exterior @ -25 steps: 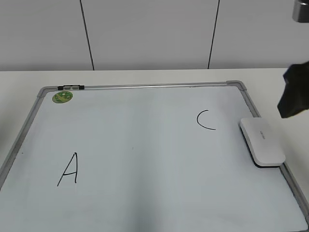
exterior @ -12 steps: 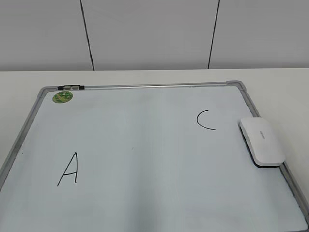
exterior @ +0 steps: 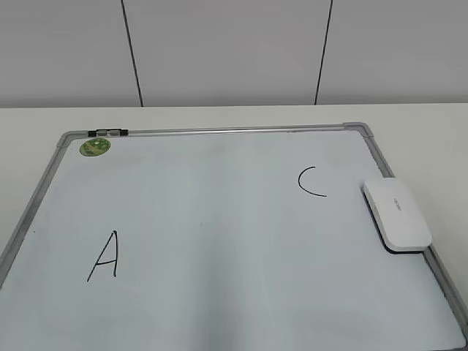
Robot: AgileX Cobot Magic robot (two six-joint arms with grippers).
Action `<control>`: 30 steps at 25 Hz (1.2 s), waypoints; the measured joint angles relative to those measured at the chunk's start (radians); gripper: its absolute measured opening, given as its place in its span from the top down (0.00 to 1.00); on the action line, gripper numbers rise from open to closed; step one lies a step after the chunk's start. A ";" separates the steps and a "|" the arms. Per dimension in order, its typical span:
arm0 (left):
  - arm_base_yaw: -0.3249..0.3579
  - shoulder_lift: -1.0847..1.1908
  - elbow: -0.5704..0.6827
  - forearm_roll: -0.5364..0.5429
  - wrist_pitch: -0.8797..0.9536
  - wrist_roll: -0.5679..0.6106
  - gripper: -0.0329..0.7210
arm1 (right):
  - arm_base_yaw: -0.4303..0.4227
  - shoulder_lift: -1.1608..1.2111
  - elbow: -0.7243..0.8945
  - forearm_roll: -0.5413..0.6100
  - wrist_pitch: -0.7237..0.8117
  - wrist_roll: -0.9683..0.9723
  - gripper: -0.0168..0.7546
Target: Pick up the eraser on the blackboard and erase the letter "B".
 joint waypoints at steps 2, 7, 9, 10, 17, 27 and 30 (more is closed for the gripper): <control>-0.006 -0.004 0.000 0.002 0.001 0.000 0.21 | 0.000 -0.004 0.018 -0.015 0.004 0.000 0.21; -0.008 -0.006 0.000 0.005 0.002 0.000 0.21 | 0.000 -0.006 0.054 -0.017 -0.013 0.002 0.21; -0.008 -0.006 0.000 0.005 0.002 0.000 0.21 | 0.000 -0.006 0.056 -0.017 -0.015 -0.002 0.21; -0.008 -0.006 0.000 0.005 0.002 0.000 0.21 | 0.000 -0.006 0.058 -0.017 -0.016 -0.008 0.21; -0.008 -0.006 0.000 0.005 0.002 0.000 0.21 | 0.000 -0.008 0.062 0.076 -0.016 -0.150 0.21; -0.008 -0.006 0.003 0.005 0.011 0.000 0.21 | 0.000 -0.027 0.071 0.092 -0.016 -0.185 0.21; -0.008 -0.006 0.015 0.005 0.035 0.000 0.21 | 0.000 -0.027 0.082 0.092 -0.010 -0.185 0.21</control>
